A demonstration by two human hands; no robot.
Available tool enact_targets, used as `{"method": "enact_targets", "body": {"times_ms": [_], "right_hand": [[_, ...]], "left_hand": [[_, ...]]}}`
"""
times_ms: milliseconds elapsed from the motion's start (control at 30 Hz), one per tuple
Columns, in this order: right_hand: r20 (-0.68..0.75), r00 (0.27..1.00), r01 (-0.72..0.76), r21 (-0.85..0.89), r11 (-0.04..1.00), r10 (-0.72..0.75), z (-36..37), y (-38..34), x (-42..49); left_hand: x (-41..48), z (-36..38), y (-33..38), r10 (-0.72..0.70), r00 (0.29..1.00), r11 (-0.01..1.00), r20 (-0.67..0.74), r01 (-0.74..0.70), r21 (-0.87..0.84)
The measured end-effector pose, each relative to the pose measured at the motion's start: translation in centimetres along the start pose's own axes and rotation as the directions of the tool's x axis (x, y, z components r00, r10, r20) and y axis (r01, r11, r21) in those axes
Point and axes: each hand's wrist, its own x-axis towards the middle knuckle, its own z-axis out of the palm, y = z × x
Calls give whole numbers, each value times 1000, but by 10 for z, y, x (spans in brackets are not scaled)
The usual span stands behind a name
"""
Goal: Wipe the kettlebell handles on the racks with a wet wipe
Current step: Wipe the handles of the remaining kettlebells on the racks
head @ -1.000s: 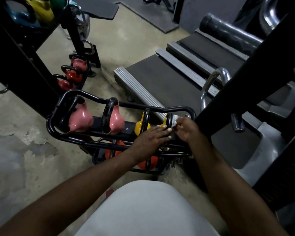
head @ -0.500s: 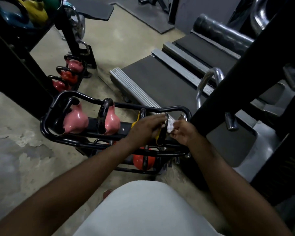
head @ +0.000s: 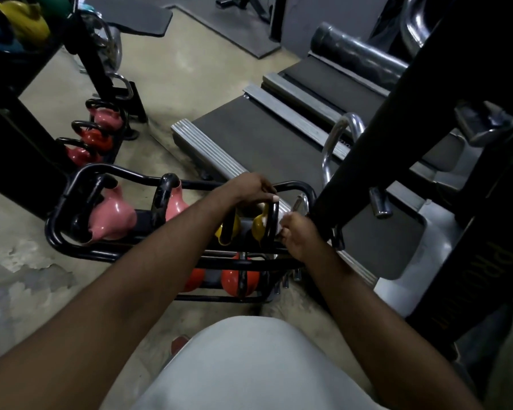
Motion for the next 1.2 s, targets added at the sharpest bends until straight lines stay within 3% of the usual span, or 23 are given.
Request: {"method": "enact_targets", "body": {"times_ms": [67,200,367,467,567,633,733,800,867,1000,1100,1200], "right_hand": [[24,1000,-9,-3,1000,9,-6,7,-5],[-125,992,27,103,994,-14,3,-14,6],[-63,998,-16,-113,993,9,-11,12,-11],[-172,978,103,-110,989,-121,-2,-2,1],[-272,910,243,-261,934,-313,8,4,2],[-239,814,397,-436,808,-529,10,24,-19],[48,556,572,-747,340,-830,9,42,-35],[244,424,507,-862,5,-872,12,37,-27],[389,417,401,-890,-218,-821,17,39,-22],[504,474,299,-864,-406,-722,22,50,-27],[447,389,289,-890,-354,-806,17,45,-27],[463,387,298,-881,-367,-797,14,58,-28]], "left_hand": [[2,-1,-2,3,1000,1000,6,-3,0],[5,2,-5,1,1000,1000,-2,-1,-23],[2,1,-4,32,999,999,32,-30,-42],[4,1,-4,52,998,998,36,-51,-25],[4,2,-3,55,998,998,25,-56,21],[4,0,-5,69,997,997,24,-70,28],[4,-1,-6,67,998,998,19,-67,4],[4,2,-5,83,996,997,27,-83,4],[4,3,-4,87,996,996,31,-87,1],[3,-2,-8,72,997,997,38,-71,-39],[1,-3,-8,80,997,996,20,-79,-43],[-1,-5,-8,80,997,996,23,-79,-41]]}}
